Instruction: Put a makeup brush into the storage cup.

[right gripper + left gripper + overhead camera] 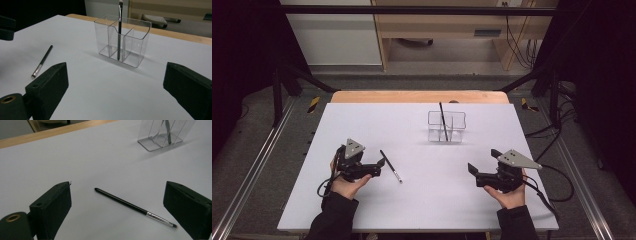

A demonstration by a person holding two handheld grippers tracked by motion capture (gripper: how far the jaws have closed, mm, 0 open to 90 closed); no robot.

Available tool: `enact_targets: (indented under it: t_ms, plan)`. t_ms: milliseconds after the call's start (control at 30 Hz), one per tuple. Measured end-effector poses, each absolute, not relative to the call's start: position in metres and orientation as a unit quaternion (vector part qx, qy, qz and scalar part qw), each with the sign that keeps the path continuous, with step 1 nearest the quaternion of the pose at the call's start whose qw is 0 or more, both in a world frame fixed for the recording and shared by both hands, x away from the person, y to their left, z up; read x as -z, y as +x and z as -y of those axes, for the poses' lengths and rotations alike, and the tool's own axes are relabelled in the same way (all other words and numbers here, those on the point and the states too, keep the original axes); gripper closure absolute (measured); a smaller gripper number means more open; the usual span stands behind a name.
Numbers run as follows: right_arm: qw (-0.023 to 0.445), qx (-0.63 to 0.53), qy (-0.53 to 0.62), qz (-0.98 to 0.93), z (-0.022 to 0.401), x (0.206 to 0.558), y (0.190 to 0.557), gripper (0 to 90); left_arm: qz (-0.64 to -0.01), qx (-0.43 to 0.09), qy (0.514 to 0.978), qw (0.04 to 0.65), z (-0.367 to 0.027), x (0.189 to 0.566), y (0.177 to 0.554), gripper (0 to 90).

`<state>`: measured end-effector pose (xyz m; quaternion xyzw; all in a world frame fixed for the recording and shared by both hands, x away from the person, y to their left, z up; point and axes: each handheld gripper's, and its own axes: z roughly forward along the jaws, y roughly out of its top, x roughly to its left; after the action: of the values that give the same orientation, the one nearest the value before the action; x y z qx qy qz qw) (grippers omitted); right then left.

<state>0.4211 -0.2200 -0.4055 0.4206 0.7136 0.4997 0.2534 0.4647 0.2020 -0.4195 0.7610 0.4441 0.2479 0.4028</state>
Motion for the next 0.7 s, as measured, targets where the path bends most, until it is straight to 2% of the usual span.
enact_targets:
  t_ms: [700]
  plan:
    - [0.253,-0.498,0.418,-0.716,0.219,0.407,0.422,6.4,-0.455,-0.223,0.79,0.345,-0.167,0.455,0.478,11.3]
